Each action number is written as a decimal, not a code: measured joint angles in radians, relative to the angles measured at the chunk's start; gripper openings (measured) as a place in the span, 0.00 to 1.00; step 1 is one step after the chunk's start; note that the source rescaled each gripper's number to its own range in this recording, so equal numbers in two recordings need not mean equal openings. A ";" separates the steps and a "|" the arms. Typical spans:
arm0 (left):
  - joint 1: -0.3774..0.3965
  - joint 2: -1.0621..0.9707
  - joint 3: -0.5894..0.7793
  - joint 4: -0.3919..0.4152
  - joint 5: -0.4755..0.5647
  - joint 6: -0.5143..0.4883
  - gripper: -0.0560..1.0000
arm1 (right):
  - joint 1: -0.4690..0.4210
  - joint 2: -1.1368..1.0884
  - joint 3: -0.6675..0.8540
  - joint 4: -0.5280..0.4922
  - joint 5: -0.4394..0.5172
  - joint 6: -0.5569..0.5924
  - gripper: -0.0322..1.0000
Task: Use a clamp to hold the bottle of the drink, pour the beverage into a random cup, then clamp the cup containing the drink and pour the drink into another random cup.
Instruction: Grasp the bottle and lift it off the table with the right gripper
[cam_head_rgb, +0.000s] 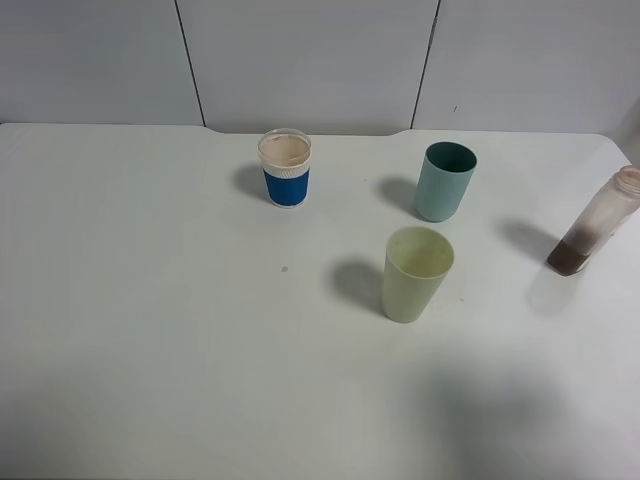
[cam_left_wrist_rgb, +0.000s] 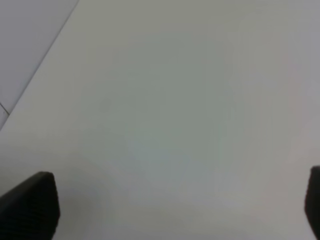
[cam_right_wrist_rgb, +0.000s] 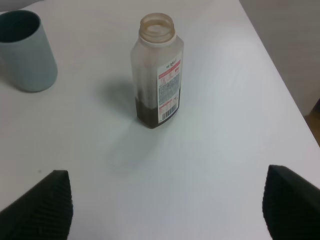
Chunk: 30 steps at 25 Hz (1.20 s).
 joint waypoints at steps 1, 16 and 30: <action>0.000 0.000 0.000 0.000 0.000 0.000 1.00 | 0.000 0.000 0.000 0.000 0.000 0.000 0.62; 0.000 0.000 0.000 0.000 0.000 0.000 1.00 | -0.001 0.000 0.000 0.000 0.000 0.000 0.62; 0.000 0.000 0.000 0.000 0.000 0.000 1.00 | -0.001 0.000 0.000 0.000 0.000 0.000 0.62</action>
